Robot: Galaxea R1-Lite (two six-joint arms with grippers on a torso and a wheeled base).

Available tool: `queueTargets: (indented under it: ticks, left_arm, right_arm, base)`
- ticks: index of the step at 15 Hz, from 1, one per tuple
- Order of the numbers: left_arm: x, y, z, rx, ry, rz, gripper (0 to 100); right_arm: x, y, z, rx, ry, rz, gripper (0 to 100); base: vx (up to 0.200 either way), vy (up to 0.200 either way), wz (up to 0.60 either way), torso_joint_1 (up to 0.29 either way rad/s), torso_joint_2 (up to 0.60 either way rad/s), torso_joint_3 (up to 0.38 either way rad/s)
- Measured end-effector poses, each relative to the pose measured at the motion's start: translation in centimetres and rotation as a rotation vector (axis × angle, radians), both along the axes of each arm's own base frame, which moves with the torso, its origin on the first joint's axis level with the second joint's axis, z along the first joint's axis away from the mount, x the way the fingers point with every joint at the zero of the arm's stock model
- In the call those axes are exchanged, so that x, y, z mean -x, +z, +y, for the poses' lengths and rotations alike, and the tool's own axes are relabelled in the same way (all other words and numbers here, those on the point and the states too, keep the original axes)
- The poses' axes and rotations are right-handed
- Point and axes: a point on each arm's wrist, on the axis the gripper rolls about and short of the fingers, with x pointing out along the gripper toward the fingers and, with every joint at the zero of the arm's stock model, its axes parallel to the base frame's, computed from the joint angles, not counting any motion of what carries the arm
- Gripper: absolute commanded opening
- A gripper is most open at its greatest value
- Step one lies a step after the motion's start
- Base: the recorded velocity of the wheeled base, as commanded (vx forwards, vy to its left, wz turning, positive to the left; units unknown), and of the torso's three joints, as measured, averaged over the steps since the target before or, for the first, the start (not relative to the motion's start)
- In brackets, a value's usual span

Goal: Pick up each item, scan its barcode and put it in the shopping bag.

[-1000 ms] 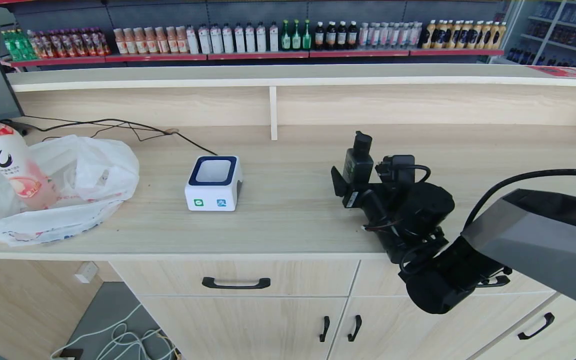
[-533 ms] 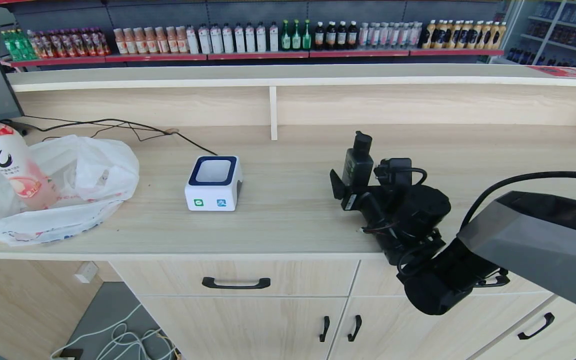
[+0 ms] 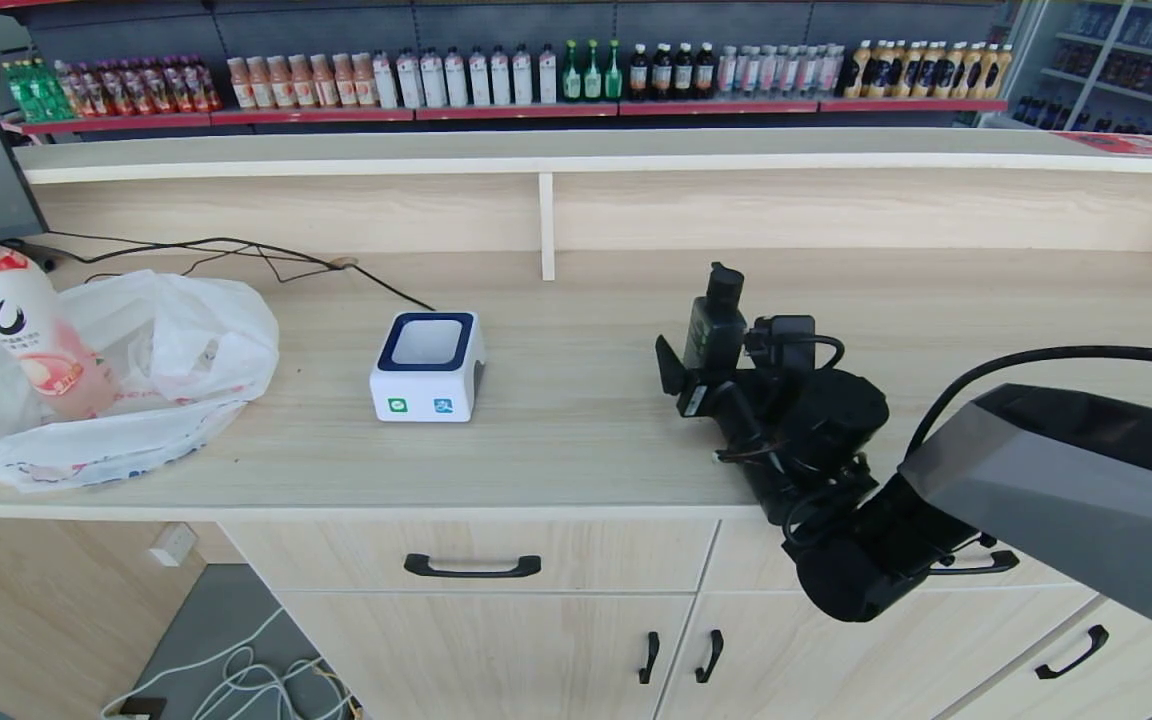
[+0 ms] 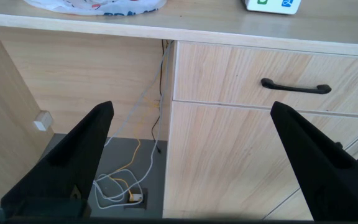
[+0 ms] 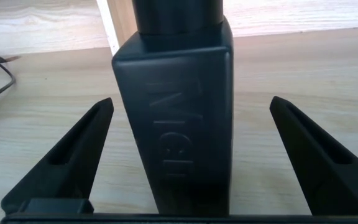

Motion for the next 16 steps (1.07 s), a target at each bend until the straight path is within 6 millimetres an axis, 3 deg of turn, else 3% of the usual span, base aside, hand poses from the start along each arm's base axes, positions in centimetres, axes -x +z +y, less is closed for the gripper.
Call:
queueTargets:
  ticks: [10, 16]
  left_arm:
    - [0.0, 0.0, 0.0, 0.000, 0.000, 0.000, 100]
    - [0.0, 0.0, 0.0, 0.000, 0.001, 0.000, 100]
  right_arm:
    - [0.2, 0.6, -0.3, -0.006, -0.002, -0.007, 0]
    - [3.5, 3.3, -0.8, -0.016, 0.030, -0.018, 0]
  base:
    - [0.000, 0.000, 0.00, 0.000, 0.00, 0.000]
    - [0.000, 0.000, 0.00, 0.000, 0.00, 0.000]
